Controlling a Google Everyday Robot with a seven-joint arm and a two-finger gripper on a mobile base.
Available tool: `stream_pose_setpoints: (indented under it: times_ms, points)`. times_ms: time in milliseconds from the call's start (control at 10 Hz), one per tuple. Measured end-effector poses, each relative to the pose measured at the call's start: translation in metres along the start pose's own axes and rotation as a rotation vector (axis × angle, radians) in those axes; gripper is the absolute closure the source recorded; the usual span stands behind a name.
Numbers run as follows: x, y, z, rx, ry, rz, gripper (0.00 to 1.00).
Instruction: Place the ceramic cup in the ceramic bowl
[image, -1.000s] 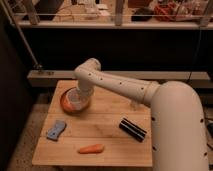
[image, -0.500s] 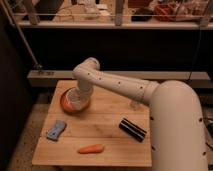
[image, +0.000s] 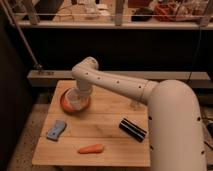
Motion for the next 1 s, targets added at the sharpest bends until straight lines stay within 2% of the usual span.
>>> stream_pose_setpoints:
  times_ms: [500, 700, 1000]
  points:
    - [-0.0007, -0.005, 0.0001, -0.016, 0.003, -0.01, 1.0]
    - [0.0002, -0.0038, -0.0007, -0.021, 0.005, -0.01, 0.89]
    - [0.0005, -0.0055, -0.0003, -0.029, 0.008, -0.013, 0.87]
